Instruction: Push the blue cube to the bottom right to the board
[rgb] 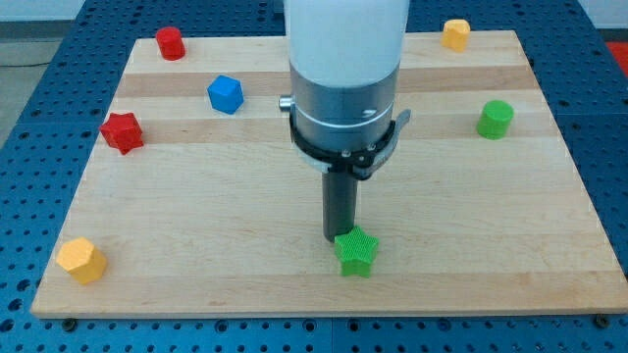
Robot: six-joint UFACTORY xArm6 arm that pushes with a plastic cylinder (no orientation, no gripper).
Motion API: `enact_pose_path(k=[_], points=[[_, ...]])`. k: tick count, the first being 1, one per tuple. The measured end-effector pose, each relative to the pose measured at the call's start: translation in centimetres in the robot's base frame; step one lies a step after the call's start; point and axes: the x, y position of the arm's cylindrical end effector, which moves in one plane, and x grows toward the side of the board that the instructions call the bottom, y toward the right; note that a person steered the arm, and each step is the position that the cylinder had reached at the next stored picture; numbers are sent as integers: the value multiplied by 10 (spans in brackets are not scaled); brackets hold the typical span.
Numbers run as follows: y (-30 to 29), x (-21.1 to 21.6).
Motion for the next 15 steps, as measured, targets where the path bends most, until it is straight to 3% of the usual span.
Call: enact_pose_path(k=[1, 2, 3, 4, 7, 8, 10, 11, 13, 15], points=[[-1, 4], [-27, -19], [-113, -69], [-163, -118], [-208, -224], [-178, -237], [-110, -229], [-110, -200], [-48, -181], [-38, -128]])
